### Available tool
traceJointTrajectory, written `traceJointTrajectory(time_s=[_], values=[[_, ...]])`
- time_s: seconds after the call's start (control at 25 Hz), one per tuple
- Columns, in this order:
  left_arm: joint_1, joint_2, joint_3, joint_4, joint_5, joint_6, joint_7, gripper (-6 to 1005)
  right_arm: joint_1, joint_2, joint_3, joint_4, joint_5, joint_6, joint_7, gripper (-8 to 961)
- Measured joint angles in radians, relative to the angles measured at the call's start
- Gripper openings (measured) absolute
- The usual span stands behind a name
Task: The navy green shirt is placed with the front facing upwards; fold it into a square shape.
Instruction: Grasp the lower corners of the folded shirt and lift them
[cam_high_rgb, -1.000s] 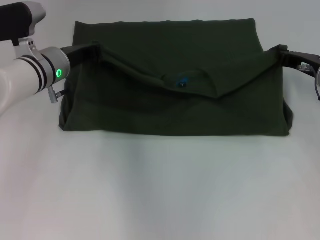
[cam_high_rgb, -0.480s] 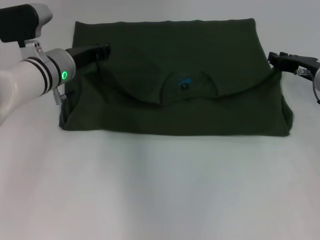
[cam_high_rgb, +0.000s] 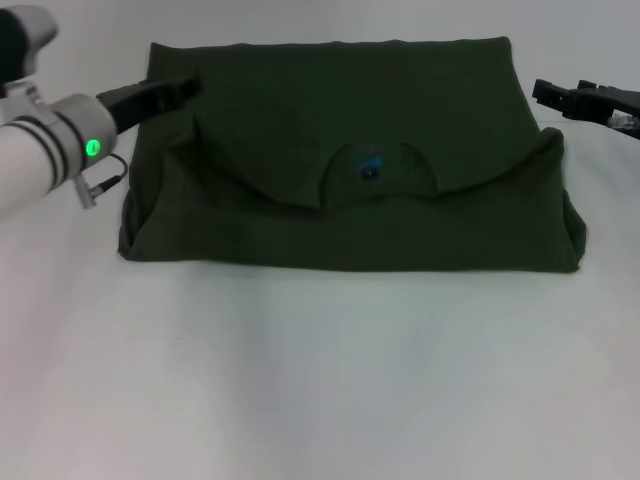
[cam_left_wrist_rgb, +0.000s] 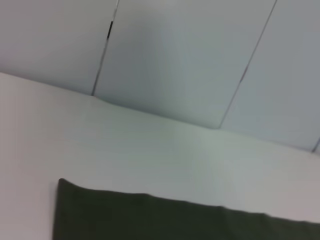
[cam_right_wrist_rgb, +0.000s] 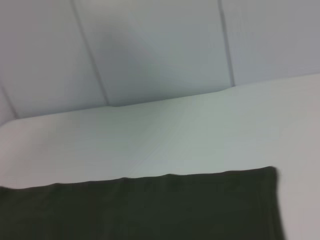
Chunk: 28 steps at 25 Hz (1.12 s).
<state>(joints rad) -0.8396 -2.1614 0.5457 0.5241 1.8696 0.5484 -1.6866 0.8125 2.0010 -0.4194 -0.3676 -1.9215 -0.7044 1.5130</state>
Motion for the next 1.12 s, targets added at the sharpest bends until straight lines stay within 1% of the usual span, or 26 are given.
traceJointTrajectory(time_s=[0.04, 0.08, 0.12, 0.32, 0.48, 0.64, 0.76, 0.96, 1.12], values=[[0.019, 0.000, 0.001, 0.021, -0.002, 0.037, -0.011, 599, 0.000, 0.000, 0.000, 0.000, 0.000, 0.000, 0.000, 681], [0.039, 0.000, 0.001, 0.042, -0.003, 0.075, -0.021, 647, -0.013, -0.007, -0.023, -0.014, 0.000, -0.037, 0.045, 687], [0.061, 0.000, 0.002, 0.067, -0.003, 0.127, -0.035, 671, -0.028, -0.014, -0.045, -0.030, 0.000, -0.073, 0.086, 692], [0.150, 0.003, 0.003, 0.156, -0.004, 0.300, -0.069, 792, -0.123, -0.051, -0.143, -0.125, -0.002, -0.268, 0.313, 710], [0.213, 0.005, 0.004, 0.212, 0.003, 0.399, -0.076, 791, -0.175, -0.093, -0.205, -0.159, -0.014, -0.400, 0.463, 711], [0.259, 0.006, 0.010, 0.252, 0.022, 0.450, -0.066, 789, -0.205, -0.121, -0.216, -0.163, -0.016, -0.487, 0.540, 711], [0.283, 0.007, 0.025, 0.277, 0.074, 0.460, -0.065, 788, -0.218, -0.132, -0.222, -0.163, -0.021, -0.513, 0.582, 711], [0.293, 0.005, 0.030, 0.288, 0.204, 0.458, -0.064, 787, -0.222, -0.136, -0.220, -0.164, -0.036, -0.522, 0.623, 710], [0.306, 0.000, 0.031, 0.297, 0.271, 0.464, -0.064, 787, -0.223, -0.137, -0.215, -0.165, -0.037, -0.515, 0.633, 710]])
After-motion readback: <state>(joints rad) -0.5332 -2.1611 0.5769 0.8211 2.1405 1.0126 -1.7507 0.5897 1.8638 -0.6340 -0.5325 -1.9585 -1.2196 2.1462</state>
